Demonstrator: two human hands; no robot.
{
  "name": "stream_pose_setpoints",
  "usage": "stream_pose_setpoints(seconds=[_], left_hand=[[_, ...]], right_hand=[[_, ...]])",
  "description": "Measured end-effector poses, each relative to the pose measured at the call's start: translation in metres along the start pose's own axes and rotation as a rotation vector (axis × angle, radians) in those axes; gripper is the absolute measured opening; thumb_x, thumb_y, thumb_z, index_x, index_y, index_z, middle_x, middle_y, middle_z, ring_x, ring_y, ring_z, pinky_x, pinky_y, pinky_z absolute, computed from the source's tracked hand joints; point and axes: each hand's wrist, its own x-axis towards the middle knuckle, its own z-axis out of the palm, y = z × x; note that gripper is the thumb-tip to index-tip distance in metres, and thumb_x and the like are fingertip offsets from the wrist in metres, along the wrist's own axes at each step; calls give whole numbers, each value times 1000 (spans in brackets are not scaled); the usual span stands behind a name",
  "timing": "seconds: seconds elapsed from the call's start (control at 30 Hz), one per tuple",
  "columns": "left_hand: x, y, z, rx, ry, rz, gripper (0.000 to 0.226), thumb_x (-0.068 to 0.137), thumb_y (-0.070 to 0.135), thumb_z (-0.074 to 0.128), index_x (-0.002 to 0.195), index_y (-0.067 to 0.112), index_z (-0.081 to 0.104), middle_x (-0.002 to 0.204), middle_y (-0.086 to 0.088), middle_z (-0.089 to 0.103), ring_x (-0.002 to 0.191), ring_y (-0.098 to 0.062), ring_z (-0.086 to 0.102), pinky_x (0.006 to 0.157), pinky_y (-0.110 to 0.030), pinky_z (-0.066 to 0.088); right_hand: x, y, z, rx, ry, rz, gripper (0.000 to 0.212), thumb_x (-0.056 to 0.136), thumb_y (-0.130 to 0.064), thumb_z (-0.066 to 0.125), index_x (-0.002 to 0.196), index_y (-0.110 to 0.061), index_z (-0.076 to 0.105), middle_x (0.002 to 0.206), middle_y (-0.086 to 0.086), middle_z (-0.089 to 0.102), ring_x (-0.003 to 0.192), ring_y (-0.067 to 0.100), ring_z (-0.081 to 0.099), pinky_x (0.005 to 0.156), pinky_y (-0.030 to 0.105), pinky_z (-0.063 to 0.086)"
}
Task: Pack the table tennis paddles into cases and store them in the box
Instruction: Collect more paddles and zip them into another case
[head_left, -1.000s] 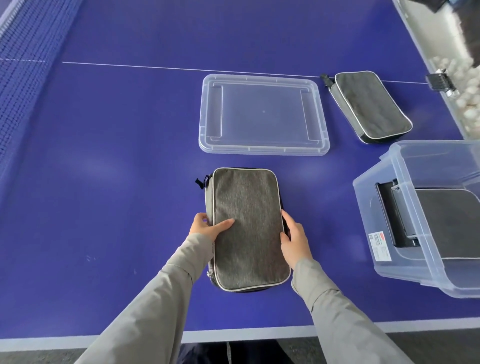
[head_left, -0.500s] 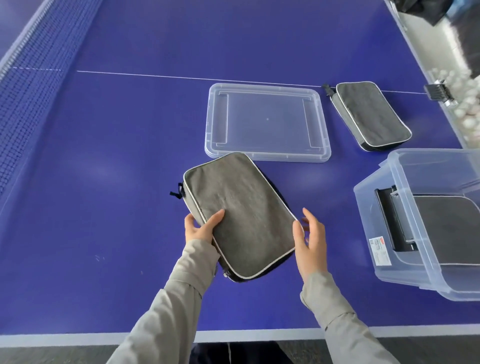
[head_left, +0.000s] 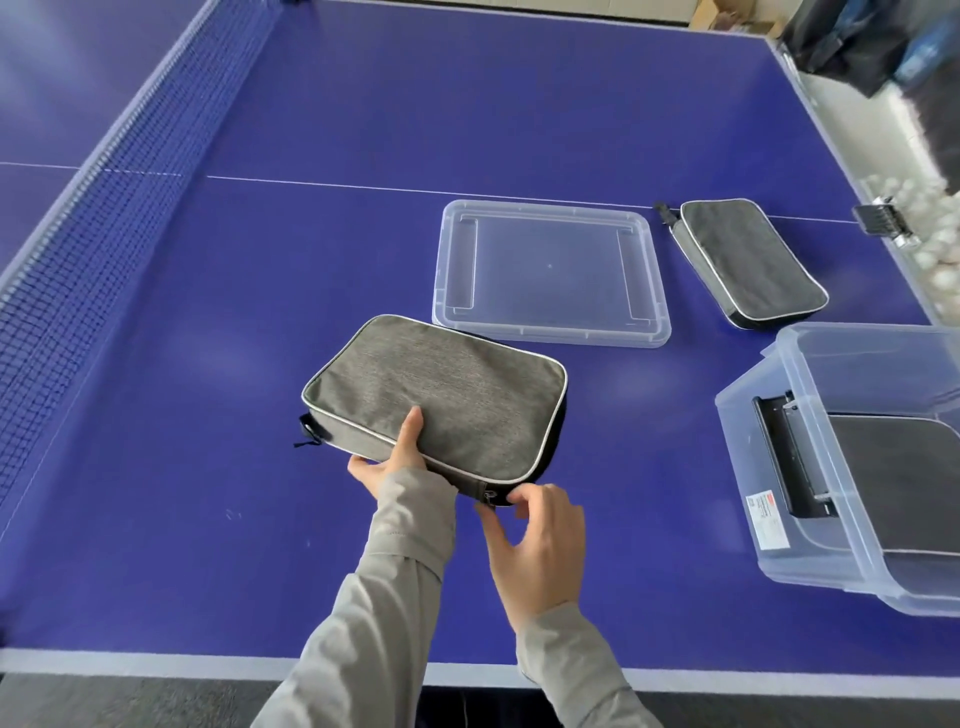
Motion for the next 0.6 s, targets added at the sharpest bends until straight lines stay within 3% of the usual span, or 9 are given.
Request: stream_pose_setpoints(seconds=[0.1, 0.27, 0.4, 0.53, 0.6], left_hand=[[-4, 3, -2, -20, 6, 25, 71, 70, 21, 81, 127, 14, 40, 92, 0, 56, 88, -21, 56, 79, -28, 42], [-9, 9, -8, -37, -4, 74, 66, 71, 18, 81, 124, 14, 42, 81, 7, 53, 71, -10, 55, 52, -14, 39], [-10, 13, -14, -41, -3, 42, 60, 70, 19, 81, 116, 17, 43, 100, -3, 58, 86, -21, 58, 66, -25, 48], [-8, 23, -19, -36, -33, 36, 56, 69, 20, 81, 112, 19, 45, 90, 1, 57, 77, -17, 60, 47, -19, 45], [-5, 28, -22, -7, -58, 44, 58, 68, 21, 82, 114, 15, 46, 92, -1, 58, 76, -18, 60, 48, -20, 47]], right_hand=[[1, 1, -4, -108, 53, -155, 21, 80, -32, 63, 75, -12, 65, 65, -3, 58, 56, 20, 56, 61, 28, 33], [1, -1, -11, -171, 76, -347, 15, 80, -16, 61, 67, -12, 67, 56, -3, 56, 48, 18, 50, 47, 30, 42], [1, -3, -18, -74, 40, -280, 21, 83, -16, 56, 64, -12, 62, 56, -3, 52, 48, 17, 48, 42, 27, 40], [4, 7, -28, -16, 38, -154, 21, 84, -21, 54, 66, -13, 61, 58, -5, 53, 52, 12, 48, 46, 21, 37], [10, 18, -32, 12, 12, -99, 15, 82, -18, 60, 68, -13, 62, 60, -5, 55, 52, 12, 50, 49, 21, 38]])
